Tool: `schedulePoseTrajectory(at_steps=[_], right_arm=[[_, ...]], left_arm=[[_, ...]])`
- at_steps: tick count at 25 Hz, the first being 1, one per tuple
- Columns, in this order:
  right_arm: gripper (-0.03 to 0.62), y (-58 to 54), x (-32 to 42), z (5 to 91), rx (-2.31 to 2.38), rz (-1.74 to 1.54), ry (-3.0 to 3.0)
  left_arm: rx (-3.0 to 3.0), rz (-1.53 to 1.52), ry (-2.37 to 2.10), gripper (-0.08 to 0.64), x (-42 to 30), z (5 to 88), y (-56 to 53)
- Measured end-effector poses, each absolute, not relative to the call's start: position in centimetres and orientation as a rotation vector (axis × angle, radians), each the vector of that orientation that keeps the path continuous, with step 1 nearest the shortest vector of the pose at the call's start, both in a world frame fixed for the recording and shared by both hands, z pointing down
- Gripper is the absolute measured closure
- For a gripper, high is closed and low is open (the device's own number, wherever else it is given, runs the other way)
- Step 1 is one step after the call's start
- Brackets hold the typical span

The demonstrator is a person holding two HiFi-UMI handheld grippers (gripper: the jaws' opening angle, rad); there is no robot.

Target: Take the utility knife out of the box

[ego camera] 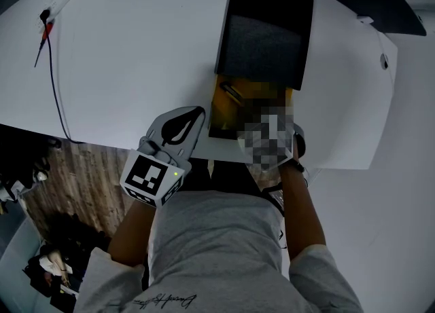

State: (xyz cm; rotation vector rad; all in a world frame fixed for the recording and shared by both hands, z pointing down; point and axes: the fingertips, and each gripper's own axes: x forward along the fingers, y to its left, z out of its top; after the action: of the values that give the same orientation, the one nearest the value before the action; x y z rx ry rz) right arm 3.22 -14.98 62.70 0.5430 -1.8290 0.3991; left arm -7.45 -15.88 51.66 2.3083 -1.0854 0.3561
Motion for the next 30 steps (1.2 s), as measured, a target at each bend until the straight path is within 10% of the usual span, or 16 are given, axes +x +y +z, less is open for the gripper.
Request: schedulePoseTrajectory(at_steps=[30], right_arm=[[0.462, -15.2, 3.1, 61.5, 0.584, 0.418, -1.859]], left_arm=[[2.303, 0.347, -1.105, 0.558, -7.9, 51.0, -14.6]])
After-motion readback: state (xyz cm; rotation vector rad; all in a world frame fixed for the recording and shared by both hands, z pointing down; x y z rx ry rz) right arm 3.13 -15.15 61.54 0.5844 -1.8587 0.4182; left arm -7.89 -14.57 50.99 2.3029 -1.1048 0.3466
